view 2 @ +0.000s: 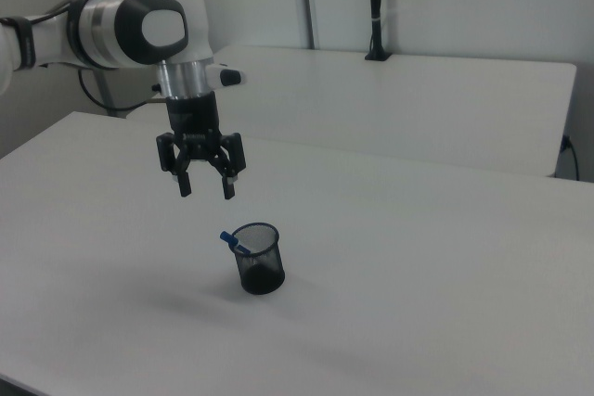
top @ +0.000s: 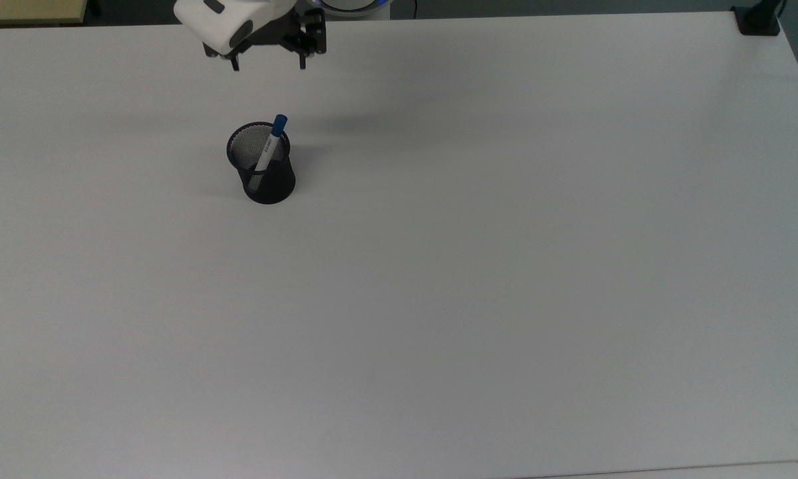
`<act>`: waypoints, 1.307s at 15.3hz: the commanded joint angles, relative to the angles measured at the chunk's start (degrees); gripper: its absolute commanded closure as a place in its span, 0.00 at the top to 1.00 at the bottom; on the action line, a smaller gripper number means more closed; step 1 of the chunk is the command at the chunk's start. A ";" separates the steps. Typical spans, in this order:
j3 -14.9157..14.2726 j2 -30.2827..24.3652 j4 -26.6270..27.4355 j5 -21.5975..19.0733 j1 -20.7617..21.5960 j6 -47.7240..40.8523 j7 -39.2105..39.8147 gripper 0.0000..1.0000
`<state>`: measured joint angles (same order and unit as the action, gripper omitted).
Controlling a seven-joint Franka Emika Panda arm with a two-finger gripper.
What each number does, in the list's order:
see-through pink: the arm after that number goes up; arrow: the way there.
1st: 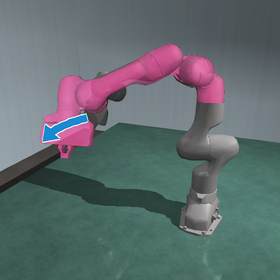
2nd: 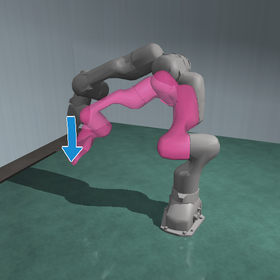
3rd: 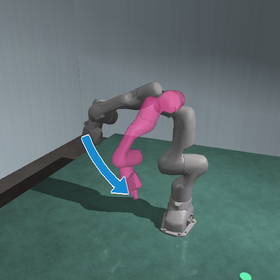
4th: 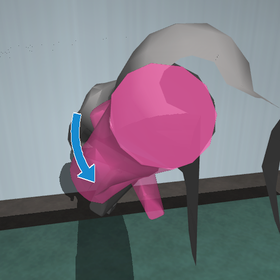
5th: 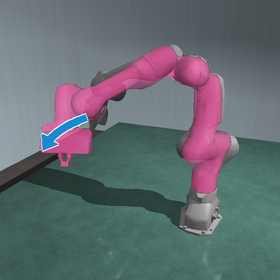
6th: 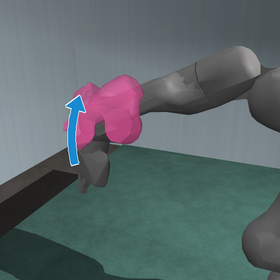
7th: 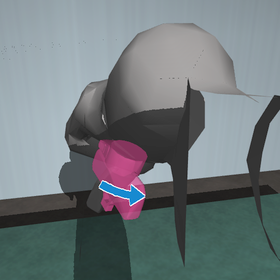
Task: Remove the marker
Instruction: 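Move the gripper down over the black mesh cup toward the marker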
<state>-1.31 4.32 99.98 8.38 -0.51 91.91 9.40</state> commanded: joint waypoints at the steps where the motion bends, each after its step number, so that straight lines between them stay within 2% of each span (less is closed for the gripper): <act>1: -0.09 1.04 2.06 0.76 -0.11 4.24 -2.27 0.74; 2: -0.09 1.13 2.15 0.33 -0.28 4.85 -3.06 0.66; 6: -0.09 2.27 2.59 -1.08 -0.28 5.56 -7.54 0.02; 7: -0.09 2.53 2.85 -2.13 -0.37 6.26 -9.64 0.00; 8: -0.09 2.53 3.46 -3.18 -0.46 7.48 -12.10 0.00; 10: -0.09 2.53 4.96 -5.12 -0.63 10.47 -16.32 0.08; 11: -0.09 2.80 5.75 -5.65 -1.24 12.66 -19.12 0.18; 12: -0.09 3.06 5.76 -5.65 -1.60 13.46 -21.24 0.34; 14: -0.18 3.68 5.84 -5.65 -1.69 13.73 -24.50 0.54; 20: -0.44 3.68 6.19 -5.57 -2.74 13.21 -25.04 0.65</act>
<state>-1.58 8.73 104.56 3.67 -3.16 104.18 -14.43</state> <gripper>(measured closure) 0.374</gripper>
